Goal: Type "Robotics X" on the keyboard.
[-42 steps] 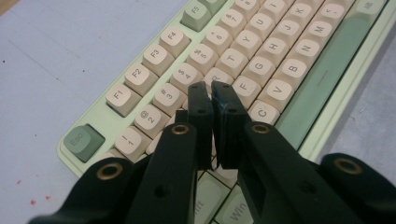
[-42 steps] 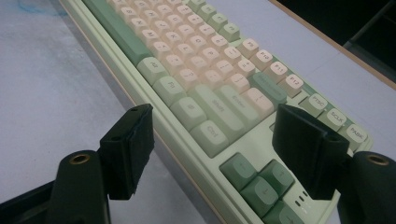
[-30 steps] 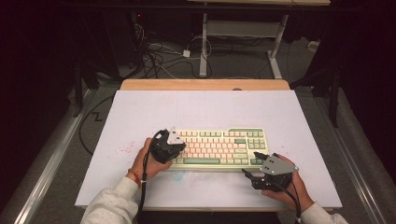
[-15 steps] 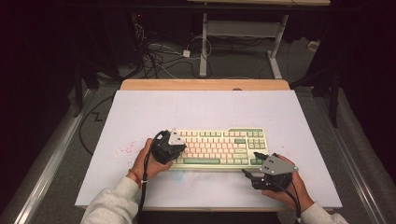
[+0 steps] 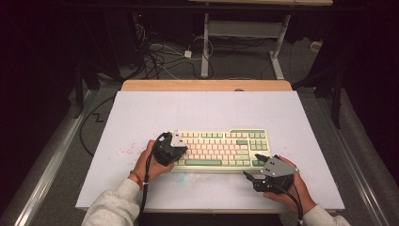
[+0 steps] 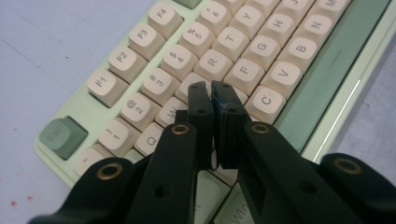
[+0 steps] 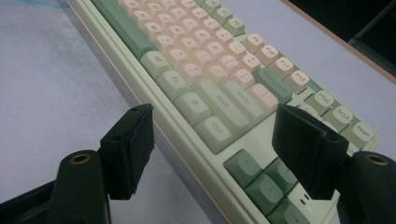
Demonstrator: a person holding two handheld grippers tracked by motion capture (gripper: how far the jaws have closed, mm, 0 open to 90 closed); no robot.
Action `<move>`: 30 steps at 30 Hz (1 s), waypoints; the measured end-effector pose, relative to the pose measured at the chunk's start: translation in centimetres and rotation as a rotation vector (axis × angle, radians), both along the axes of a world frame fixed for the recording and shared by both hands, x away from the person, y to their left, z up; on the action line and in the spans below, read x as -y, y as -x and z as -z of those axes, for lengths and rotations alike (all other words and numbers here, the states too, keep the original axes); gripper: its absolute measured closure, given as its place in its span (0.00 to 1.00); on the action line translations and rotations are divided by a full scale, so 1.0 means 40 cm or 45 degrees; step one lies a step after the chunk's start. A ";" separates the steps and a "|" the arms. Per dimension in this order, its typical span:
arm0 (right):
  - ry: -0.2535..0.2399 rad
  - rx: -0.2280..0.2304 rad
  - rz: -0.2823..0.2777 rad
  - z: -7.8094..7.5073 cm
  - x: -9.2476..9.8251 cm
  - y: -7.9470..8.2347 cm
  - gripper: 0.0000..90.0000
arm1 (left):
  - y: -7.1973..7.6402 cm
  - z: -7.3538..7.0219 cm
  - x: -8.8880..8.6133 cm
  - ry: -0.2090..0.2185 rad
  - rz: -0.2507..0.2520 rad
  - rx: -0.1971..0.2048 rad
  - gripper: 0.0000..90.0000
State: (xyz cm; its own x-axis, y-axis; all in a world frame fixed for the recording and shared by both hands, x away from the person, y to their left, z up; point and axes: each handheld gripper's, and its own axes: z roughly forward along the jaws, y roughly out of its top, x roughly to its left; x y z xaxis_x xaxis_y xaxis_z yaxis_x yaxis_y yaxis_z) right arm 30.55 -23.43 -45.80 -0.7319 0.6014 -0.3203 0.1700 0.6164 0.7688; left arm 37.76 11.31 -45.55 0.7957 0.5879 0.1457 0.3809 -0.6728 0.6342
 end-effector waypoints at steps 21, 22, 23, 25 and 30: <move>0.008 0.001 -0.005 -0.002 0.000 0.002 0.34 | 0.015 -0.045 -0.013 0.049 -0.002 0.053 0.94; 0.009 0.002 -0.005 -0.003 -0.001 0.002 0.34 | 0.015 -0.047 -0.014 0.050 0.001 0.049 0.94; 0.008 0.002 -0.006 -0.003 -0.001 0.002 0.34 | 0.016 -0.049 -0.014 0.052 0.002 0.050 0.94; 0.006 0.002 -0.006 -0.003 -0.001 0.002 0.34 | 0.019 -0.052 -0.014 0.060 0.003 0.054 0.94; 0.008 0.004 -0.002 -0.003 0.000 0.002 0.34 | 0.028 -0.061 -0.011 0.061 0.022 0.062 0.93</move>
State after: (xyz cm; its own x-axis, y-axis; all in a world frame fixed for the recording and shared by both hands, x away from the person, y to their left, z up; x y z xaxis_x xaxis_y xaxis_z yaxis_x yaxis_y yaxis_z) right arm 30.47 -23.43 -45.68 -0.7321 0.5979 -0.3264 0.1667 0.6218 0.7652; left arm 36.66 11.74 -43.13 0.7984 0.5814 0.1565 0.3373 -0.6472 0.6836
